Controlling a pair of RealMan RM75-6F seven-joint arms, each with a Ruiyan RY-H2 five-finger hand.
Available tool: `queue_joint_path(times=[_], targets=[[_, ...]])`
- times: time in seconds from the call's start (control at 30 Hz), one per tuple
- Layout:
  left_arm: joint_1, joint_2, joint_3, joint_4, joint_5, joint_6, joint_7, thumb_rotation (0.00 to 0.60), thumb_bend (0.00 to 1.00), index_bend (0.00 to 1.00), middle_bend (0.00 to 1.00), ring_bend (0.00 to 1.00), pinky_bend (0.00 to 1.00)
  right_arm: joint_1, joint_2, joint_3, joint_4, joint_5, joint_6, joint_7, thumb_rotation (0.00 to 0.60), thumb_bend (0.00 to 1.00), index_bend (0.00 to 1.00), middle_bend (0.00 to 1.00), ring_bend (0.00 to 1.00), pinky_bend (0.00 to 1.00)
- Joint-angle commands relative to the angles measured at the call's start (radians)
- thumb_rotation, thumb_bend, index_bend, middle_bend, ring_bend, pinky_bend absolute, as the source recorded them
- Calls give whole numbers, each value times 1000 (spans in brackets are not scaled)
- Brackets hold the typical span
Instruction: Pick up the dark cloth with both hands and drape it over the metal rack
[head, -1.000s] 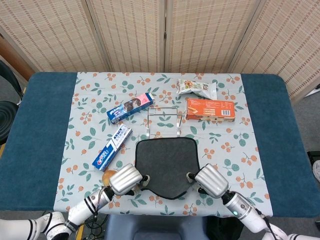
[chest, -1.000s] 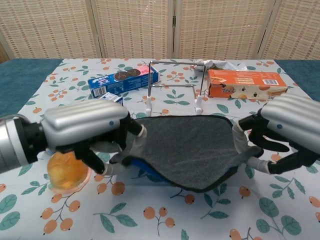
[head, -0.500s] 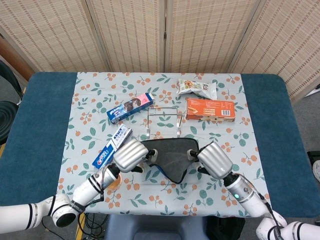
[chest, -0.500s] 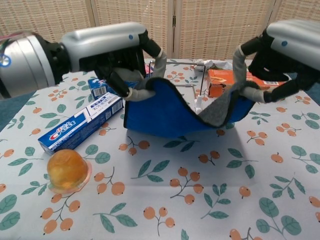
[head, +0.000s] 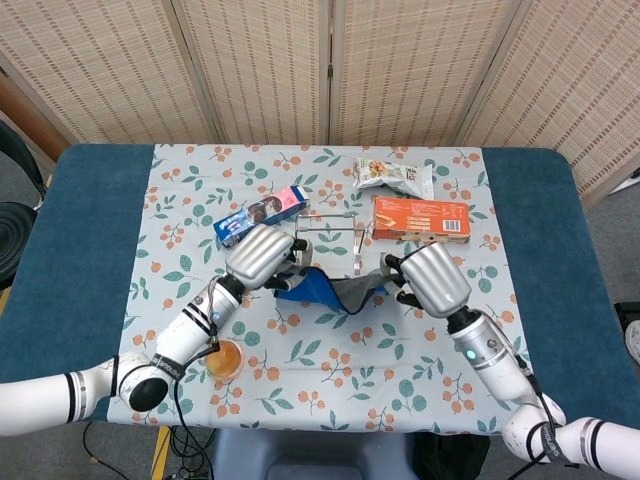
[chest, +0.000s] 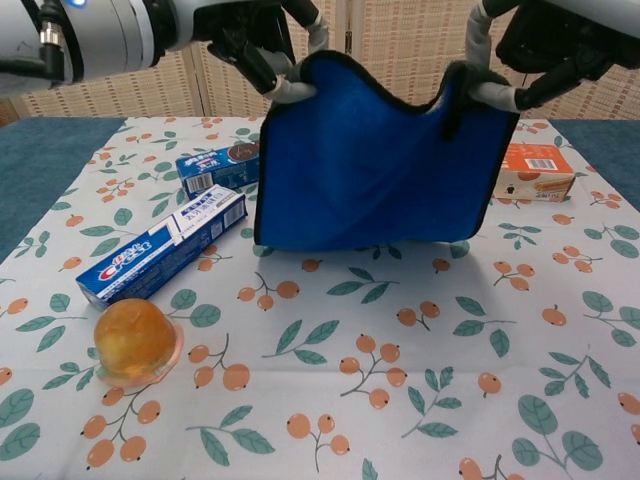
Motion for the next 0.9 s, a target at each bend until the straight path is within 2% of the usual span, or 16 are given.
queue_joint_path(times=[0.03,0.13,0.43,0.9], targets=[[-25,-1,-9,37,-51,-11,14,600,377,587,1000,952,1000,23,-3,30,21,45,-25,-12,600,466,685,930,928,1000],[-46,-1,-17,68,-104,-21,17,600,377,587,1000,952,1000,51,2,64,37,94,-54,-22,600,466,685,930,928,1000],[-133,-26,-29,193,-251,-58,57,600,377,588,1000,950,1000,133,-12,115,114,192,-134,-55,600,466,685,930,928,1000],[-252,-71,-13,374,-419,-40,196,600,377,591,1000,944,1000,220,-73,147,251,287,-184,-40,600,465,685,929,927,1000]])
